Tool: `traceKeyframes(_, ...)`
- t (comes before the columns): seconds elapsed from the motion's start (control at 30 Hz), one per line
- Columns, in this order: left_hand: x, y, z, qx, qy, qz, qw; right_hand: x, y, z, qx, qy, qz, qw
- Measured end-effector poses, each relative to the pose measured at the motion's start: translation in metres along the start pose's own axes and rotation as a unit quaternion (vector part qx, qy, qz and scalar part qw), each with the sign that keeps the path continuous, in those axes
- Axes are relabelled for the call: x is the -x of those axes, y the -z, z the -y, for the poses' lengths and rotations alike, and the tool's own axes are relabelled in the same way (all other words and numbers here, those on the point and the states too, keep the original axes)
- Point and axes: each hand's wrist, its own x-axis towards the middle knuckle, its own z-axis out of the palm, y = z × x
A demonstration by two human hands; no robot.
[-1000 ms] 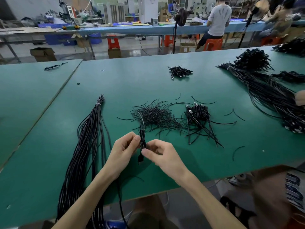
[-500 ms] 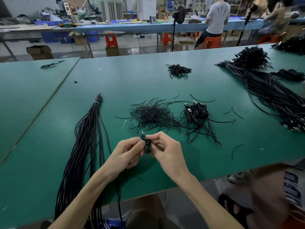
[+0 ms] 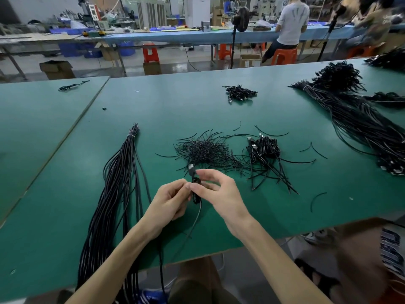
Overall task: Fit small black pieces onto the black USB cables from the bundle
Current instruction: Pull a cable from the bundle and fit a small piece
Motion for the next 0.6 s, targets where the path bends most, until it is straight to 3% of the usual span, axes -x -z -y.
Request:
traceKeyframes(0.17, -0.001, 0.001, 0.006, 0.004, 0.014, -0.015, 1.000, 0.002, -0.003, 0.003, 0.036, -0.043, -0.005, 0.998)
traceKeyframes(0.37, -0.001, 0.002, 0.003, 0.028, 0.017, -0.015, 0.999, 0.006, -0.016, -0.001, 0.151, 0.147, -0.061, 0.976)
traceKeyframes(0.47, -0.002, 0.003, 0.004, 0.036, 0.017, -0.019, 0.999, 0.008, -0.018, -0.003, 0.270, 0.275, -0.065, 0.920)
traceKeyframes(0.6, 0.000, 0.005, 0.000, 0.037, 0.020, -0.018, 0.999, 0.010, -0.013, -0.013, 0.427, 0.458, -0.044, 0.778)
